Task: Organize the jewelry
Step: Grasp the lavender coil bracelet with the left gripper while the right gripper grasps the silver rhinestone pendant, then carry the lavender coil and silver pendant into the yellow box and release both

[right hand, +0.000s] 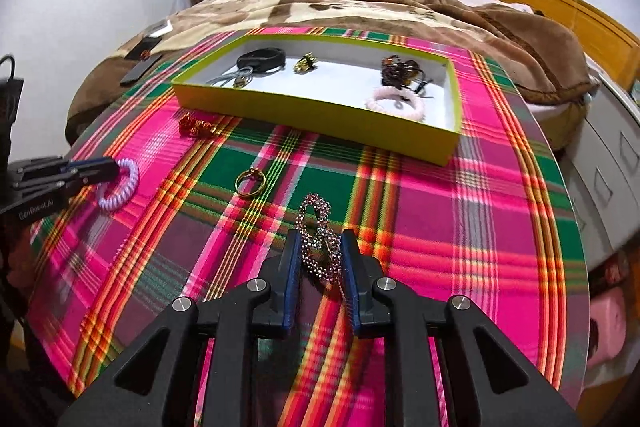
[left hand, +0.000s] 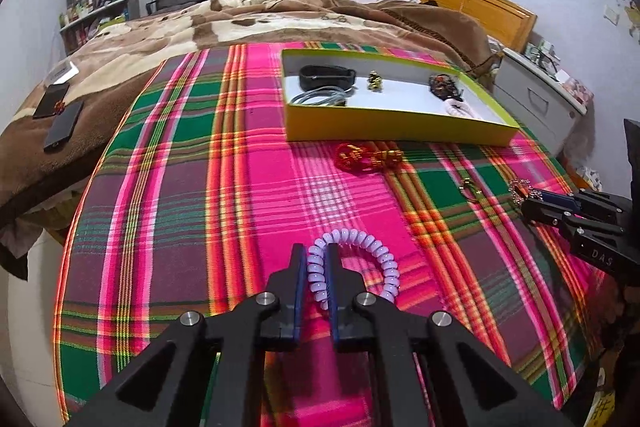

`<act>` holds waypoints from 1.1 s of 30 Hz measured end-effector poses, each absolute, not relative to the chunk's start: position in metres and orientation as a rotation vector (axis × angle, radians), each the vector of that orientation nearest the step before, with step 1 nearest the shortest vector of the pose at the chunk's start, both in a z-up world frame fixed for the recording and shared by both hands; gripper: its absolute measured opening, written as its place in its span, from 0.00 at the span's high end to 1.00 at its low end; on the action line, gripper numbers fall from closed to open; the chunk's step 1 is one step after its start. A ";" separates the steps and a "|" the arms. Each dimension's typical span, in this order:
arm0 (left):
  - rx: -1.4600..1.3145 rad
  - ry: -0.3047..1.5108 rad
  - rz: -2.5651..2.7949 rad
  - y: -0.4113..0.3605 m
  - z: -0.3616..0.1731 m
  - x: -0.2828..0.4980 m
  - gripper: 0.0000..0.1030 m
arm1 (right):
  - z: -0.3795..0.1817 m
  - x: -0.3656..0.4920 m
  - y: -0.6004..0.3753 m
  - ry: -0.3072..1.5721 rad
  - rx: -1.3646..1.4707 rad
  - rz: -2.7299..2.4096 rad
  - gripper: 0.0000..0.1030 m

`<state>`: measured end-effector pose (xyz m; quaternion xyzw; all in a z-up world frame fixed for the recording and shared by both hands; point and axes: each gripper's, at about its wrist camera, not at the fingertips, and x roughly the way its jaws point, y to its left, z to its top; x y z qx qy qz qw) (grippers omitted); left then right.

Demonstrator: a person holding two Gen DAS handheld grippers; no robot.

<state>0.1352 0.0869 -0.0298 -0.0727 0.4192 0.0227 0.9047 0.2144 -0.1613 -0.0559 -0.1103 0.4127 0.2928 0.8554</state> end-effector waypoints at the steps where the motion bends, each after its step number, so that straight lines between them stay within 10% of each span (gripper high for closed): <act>1: -0.151 0.864 0.038 0.085 -0.029 0.134 0.91 | -0.055 0.213 -0.163 0.867 -0.220 0.612 0.80; 33: -0.135 0.688 -0.075 0.073 0.038 0.205 0.91 | 0.006 0.249 -0.140 0.732 -0.114 0.613 0.80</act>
